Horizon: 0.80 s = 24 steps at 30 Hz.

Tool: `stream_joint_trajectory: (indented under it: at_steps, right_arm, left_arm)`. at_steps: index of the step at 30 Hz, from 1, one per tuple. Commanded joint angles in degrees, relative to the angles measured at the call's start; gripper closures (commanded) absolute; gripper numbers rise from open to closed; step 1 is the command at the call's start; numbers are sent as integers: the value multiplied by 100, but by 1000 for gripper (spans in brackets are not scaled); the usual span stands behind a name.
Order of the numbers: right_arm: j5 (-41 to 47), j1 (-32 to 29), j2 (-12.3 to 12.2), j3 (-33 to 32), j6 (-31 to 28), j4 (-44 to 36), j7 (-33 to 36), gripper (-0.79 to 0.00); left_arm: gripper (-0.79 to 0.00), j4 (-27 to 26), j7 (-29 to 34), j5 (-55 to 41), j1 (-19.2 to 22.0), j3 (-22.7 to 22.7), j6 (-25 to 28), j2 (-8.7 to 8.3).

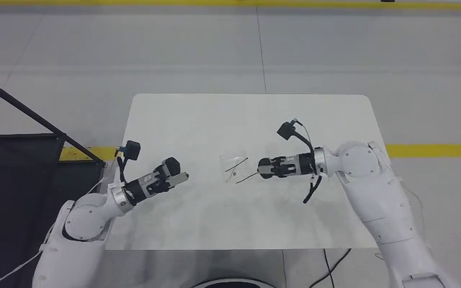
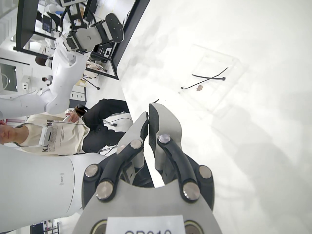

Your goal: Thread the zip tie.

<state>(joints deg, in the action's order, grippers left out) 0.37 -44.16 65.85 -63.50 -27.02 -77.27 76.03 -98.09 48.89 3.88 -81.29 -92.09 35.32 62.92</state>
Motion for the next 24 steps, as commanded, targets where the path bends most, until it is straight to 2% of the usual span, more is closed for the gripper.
stream_joint_trajectory:
  at_steps: [1, 3, 7, 18, 23, 24]
  right_arm:
    - [171, -69, -35, 40, 41, -380, 164, 0]
    - [329, -99, -77, 173, 140, -703, 264, 0]
    - [752, -32, -227, 563, 279, -1136, 404, 0]
    - [815, -24, -260, 615, 285, -1167, 410, 0]
    - [1038, -111, -265, 659, 144, -1211, 267, 0]
    - [1100, -70, -275, 680, 146, -1173, 269, 0]
  left_arm:
    - [-785, -20, 518, -181, 160, 101, 94, -37]
    - [-785, -9, 750, -382, 271, 187, 129, -58]
    - [-785, 25, 756, -517, 362, 231, -10, -73]
    - [-785, -35, 789, -498, 337, 293, -14, -78]
    - [-785, 14, 1554, -1265, 491, 661, 453, -118]
    - [-785, -23, 1693, -1316, 591, 794, 315, -148]
